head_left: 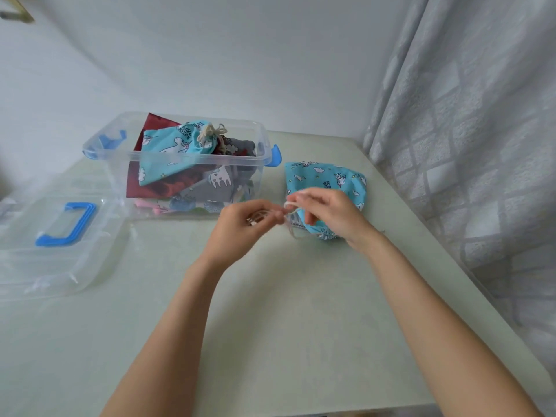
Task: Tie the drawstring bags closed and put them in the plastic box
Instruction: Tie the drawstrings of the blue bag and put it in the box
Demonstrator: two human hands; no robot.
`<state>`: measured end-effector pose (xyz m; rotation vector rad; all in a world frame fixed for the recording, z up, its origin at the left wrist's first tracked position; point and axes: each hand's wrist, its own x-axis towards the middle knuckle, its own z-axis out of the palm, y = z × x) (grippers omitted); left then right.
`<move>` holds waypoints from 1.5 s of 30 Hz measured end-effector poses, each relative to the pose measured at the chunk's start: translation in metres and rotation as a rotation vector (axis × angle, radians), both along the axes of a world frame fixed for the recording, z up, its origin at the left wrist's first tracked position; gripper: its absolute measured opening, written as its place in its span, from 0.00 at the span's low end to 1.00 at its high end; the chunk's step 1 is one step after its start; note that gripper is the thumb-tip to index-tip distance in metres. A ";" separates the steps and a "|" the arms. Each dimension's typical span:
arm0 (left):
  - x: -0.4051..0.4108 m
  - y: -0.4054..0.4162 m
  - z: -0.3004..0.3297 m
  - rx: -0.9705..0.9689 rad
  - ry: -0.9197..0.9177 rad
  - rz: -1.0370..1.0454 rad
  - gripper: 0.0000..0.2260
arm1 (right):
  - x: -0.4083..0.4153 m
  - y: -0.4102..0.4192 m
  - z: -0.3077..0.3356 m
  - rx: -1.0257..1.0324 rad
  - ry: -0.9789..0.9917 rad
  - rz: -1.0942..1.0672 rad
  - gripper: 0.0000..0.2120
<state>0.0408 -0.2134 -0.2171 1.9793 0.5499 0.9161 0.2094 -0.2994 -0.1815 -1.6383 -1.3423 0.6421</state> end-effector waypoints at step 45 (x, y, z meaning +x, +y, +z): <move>0.053 -0.002 0.007 -0.798 -0.643 -0.240 0.12 | 0.070 -0.063 -0.043 0.558 -0.493 -0.259 0.04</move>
